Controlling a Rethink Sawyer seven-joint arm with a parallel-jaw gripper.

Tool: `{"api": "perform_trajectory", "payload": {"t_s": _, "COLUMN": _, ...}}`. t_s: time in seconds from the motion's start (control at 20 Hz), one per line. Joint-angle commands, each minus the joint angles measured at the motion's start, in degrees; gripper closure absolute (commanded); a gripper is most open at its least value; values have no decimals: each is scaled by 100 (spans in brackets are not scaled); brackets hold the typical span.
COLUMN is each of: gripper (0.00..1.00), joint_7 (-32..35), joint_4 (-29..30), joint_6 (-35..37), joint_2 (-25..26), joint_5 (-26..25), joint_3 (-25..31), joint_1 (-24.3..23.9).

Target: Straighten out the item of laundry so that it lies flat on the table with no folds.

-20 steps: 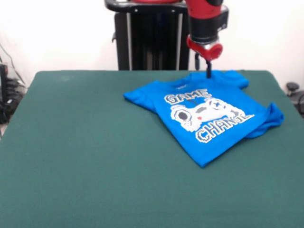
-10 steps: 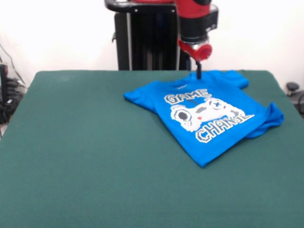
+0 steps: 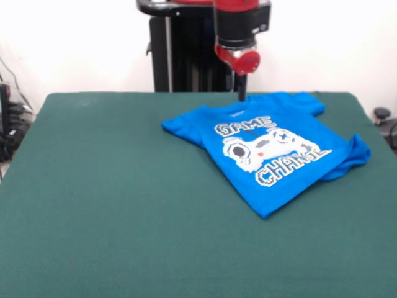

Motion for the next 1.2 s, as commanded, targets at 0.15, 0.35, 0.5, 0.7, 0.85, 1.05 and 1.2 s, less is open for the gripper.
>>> {"api": "perform_trajectory", "payload": {"t_s": 0.15, "gripper": 0, "joint_7": -65, "joint_4": -1245, "joint_6": 298, "joint_2": 329, "joint_5": -180, "joint_3": -43, "joint_1": -240}}
{"api": "perform_trajectory", "payload": {"t_s": 0.35, "gripper": 0, "joint_7": -59, "joint_4": -1667, "joint_6": 99, "joint_2": 725, "joint_5": -282, "joint_3": -92, "joint_1": -403}}
{"api": "perform_trajectory", "payload": {"t_s": 0.5, "gripper": 0, "joint_7": 28, "joint_4": -1784, "joint_6": 82, "joint_2": 782, "joint_5": -320, "joint_3": -179, "joint_1": -365}}
{"api": "perform_trajectory", "payload": {"t_s": 0.7, "gripper": 0, "joint_7": 89, "joint_4": -1918, "joint_6": 133, "joint_2": 772, "joint_5": -347, "joint_3": -400, "joint_1": -295}}
{"api": "perform_trajectory", "payload": {"t_s": 0.85, "gripper": 0, "joint_7": 145, "joint_4": -1986, "joint_6": 205, "joint_2": 783, "joint_5": -289, "joint_3": -529, "joint_1": -229}}
{"api": "perform_trajectory", "payload": {"t_s": 1.05, "gripper": 0, "joint_7": 170, "joint_4": -2091, "joint_6": 274, "joint_2": 964, "joint_5": -277, "joint_3": -525, "joint_1": -280}}
{"api": "perform_trajectory", "payload": {"t_s": 1.2, "gripper": 0, "joint_7": 138, "joint_4": -2069, "joint_6": 246, "joint_2": 1130, "joint_5": -366, "joint_3": -474, "joint_1": -377}}
